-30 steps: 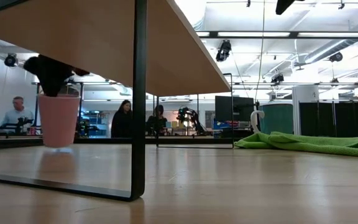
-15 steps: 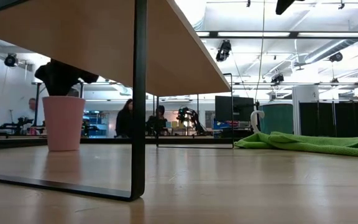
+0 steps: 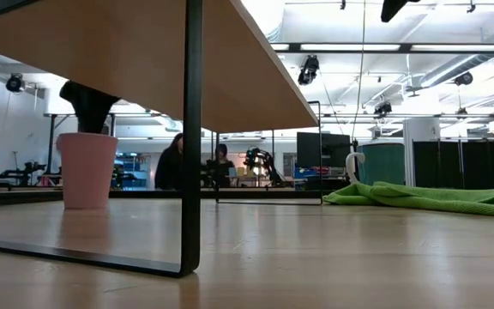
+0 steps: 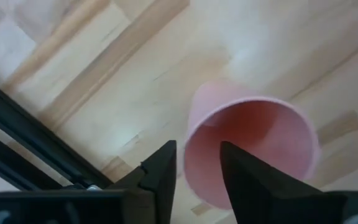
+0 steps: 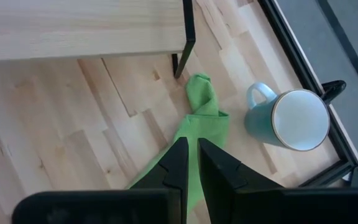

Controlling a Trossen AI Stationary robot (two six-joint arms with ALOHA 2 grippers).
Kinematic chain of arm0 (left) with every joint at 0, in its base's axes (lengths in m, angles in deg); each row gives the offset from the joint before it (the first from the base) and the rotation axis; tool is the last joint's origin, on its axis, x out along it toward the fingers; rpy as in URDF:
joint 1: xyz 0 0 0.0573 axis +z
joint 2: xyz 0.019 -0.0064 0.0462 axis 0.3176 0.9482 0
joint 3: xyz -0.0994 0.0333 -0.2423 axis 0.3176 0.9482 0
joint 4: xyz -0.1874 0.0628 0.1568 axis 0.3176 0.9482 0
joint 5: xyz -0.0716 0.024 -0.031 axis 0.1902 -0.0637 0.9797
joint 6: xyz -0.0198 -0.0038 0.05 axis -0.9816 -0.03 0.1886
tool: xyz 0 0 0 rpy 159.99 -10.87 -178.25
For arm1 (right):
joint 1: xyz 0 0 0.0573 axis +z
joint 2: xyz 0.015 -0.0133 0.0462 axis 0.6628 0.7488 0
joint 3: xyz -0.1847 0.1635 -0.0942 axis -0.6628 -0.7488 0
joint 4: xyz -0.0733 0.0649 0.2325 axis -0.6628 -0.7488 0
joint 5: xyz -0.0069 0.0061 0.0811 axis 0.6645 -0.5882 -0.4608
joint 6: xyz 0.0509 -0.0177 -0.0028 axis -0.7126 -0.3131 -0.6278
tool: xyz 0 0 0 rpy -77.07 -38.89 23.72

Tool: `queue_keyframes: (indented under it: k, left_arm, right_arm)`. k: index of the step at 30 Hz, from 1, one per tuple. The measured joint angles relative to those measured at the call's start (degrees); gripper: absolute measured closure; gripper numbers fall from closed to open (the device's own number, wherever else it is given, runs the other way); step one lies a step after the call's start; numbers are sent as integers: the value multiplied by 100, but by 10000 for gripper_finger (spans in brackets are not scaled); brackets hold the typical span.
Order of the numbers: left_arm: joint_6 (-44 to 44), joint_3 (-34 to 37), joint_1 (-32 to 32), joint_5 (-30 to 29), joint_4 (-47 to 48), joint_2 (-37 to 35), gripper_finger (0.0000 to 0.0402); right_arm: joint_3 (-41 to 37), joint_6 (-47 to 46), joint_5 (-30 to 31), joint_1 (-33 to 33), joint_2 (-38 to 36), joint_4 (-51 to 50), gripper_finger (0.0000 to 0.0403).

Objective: Stack small to large cups/mugs on shelf
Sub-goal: Put the light blue mug on the shelf

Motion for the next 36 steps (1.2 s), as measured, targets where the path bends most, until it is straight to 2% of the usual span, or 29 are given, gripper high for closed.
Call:
queue_keyframes:
  k: [5,9,15,23,30,36]
  left_arm:
    - [118,-492,0,7,50,-41,291]
    - [189,-910,0,2,130,-115,291]
    - [185,-1523,0,0,133,-269,291]
    - [176,-2344,-7,147,78,-366,291]
    - [299,-2899,-7,166,-32,-392,291]
    - [491,-3011,-11,247,-604,-420,291]
  right_arm:
    - [-2,295,0,0,59,15,355]
    - [-4,613,51,-69,165,17,322]
    - [-7,551,317,-134,348,-18,277]
    - [-300,771,350,-598,268,-167,268]
    - [-1147,2392,314,-1409,56,-53,268]
    - [-1713,3696,228,-2275,91,843,269]
